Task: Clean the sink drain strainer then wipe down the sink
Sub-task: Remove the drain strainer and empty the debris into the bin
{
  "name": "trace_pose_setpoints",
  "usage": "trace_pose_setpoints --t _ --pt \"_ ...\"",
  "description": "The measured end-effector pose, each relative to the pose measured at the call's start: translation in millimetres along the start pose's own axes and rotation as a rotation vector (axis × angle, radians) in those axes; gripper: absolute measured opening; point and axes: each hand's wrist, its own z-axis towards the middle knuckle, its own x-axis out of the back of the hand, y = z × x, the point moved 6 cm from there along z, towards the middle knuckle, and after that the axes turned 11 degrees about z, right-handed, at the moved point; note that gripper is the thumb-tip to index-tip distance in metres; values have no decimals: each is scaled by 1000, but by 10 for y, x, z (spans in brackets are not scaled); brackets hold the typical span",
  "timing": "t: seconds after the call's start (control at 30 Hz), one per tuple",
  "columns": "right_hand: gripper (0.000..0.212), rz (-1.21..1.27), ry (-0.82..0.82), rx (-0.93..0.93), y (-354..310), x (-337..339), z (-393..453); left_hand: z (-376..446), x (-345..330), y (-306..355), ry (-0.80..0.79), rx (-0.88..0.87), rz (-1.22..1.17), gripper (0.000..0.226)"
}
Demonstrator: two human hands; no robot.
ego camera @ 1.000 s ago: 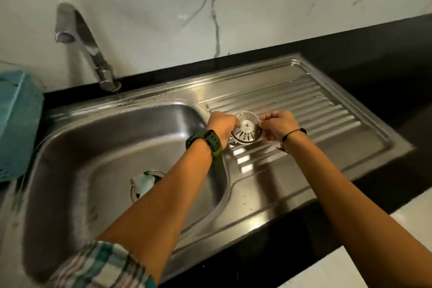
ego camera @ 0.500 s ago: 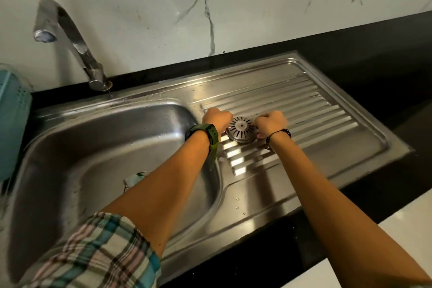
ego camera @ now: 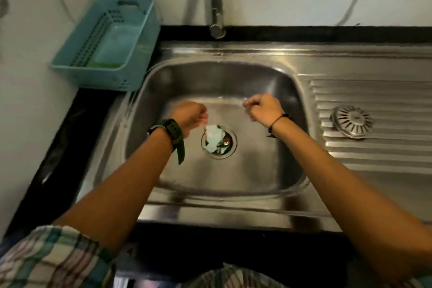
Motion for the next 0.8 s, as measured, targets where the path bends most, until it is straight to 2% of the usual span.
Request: trace_pose_setpoints --t 0.1,0.2,0.3,0.4,0.53,0.6,0.67,0.8 --pt "31 -165 -214 -54 124 -605 156 70 244 -184 43 65 11 10" --pt "48 -332 -378 -91 307 -1078 274 147 288 -329 26 145 18 19" --pt "55 -582 -479 -35 472 -1378 428 238 215 -412 5 183 17 24" --pt "61 -831 -486 139 584 -1548 582 329 166 -440 6 188 -4 24" --pt "43 -990 -391 412 621 -1627 682 415 219 -412 31 202 -47 13" --pt "34 -1033 -418 485 636 -1642 674 440 238 -405 37 204 -84 11" --pt "29 -1026 -409 541 652 -1595 674 467 218 -415 32 208 -99 18" --pt "34 -1015 -451 700 636 -1541 617 485 127 -477 36 233 -79 18"
